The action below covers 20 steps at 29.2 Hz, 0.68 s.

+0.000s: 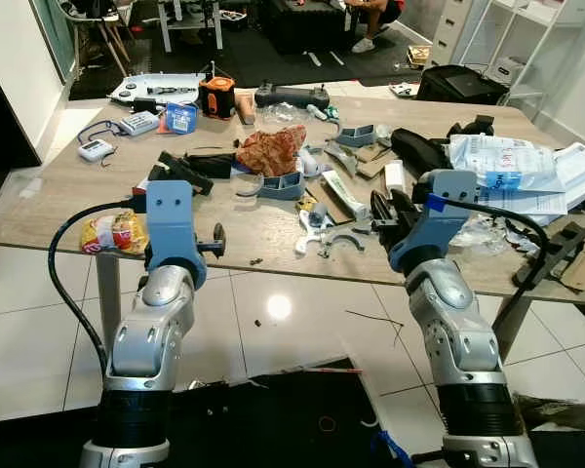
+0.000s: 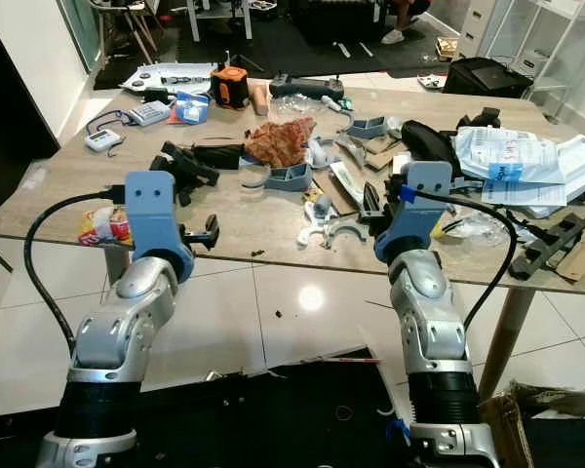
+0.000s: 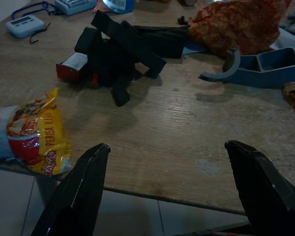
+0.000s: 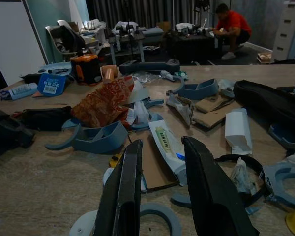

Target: Picking trash to rubbish bin

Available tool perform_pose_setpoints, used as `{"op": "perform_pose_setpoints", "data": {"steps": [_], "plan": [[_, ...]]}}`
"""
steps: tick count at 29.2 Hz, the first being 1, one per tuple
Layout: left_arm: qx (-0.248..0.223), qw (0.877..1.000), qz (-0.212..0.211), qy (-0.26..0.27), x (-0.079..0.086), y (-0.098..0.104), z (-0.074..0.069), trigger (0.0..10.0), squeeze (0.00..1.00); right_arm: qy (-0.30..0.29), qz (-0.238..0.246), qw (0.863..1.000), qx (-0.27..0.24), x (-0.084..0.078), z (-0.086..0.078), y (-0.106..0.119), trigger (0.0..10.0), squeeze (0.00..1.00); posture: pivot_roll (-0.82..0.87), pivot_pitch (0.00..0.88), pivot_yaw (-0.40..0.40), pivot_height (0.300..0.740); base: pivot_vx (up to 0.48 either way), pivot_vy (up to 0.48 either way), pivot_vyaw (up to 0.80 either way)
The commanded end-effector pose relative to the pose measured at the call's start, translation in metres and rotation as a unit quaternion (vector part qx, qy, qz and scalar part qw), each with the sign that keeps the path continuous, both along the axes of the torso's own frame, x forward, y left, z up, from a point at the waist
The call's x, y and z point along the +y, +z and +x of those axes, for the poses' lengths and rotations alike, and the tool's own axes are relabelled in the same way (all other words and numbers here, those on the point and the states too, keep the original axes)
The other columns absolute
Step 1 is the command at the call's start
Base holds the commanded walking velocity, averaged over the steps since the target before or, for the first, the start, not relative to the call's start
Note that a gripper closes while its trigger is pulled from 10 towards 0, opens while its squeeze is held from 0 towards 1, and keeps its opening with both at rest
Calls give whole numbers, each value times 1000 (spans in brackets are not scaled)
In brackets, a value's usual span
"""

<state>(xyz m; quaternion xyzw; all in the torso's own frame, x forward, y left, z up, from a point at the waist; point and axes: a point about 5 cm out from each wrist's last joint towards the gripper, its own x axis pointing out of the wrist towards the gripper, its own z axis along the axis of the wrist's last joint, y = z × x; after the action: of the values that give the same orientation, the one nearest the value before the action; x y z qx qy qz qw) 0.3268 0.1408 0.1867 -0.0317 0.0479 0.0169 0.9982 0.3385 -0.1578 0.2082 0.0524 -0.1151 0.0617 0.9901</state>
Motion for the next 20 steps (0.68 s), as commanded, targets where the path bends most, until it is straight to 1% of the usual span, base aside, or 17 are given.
{"op": "perform_pose_setpoints", "data": {"steps": [1, 16, 17, 20], "plan": [[-2, 1000, -6, 2, 1, 1, -1, 10000, 0, 9, 6, 1000, 9, 3, -1, -3, 10000, 0, 1, 126, -9, 740, 424, 0, 0], [-19, 1000, -15, -4, -2, 7, -1, 10000, 0, 14, 10, 1000, 9, 4, -2, -3, 10000, 0, 0, 139, -8, 740, 461, 0, 0], [-21, 1000, -14, -6, -2, 8, -1, 10000, 0, 14, 11, 1000, 8, 4, -2, -2, 10000, 0, 0, 139, -8, 740, 341, 0, 0], [-33, 999, -13, -8, -3, 10, 0, 10000, 0, 15, 12, 1000, 8, 4, -1, -2, 10000, 0, 0, 141, -7, 740, 0, 0, 0]]}}
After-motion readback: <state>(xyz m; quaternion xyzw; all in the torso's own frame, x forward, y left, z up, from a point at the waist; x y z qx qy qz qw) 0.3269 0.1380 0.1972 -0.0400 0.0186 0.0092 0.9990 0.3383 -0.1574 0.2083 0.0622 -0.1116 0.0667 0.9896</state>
